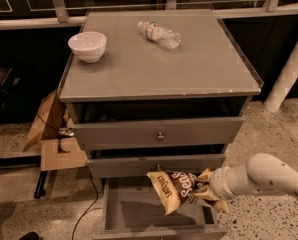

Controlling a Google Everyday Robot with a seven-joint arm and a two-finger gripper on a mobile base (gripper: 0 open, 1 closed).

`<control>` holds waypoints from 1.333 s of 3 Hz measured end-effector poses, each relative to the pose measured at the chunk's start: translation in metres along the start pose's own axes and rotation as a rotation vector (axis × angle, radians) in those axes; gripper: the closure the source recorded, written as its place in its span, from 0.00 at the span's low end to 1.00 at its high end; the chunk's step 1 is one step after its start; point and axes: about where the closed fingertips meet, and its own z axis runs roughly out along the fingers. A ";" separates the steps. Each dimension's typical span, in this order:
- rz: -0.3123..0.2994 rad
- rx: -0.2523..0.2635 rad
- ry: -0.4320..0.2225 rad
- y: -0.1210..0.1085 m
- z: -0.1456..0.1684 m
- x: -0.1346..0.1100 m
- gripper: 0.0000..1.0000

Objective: Place brown chip bag into bottom drawer

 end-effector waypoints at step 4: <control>-0.067 0.004 -0.057 -0.011 0.153 0.075 1.00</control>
Offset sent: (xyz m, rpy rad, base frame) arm 0.0323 0.0089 -0.1127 -0.0100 -0.1350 0.0174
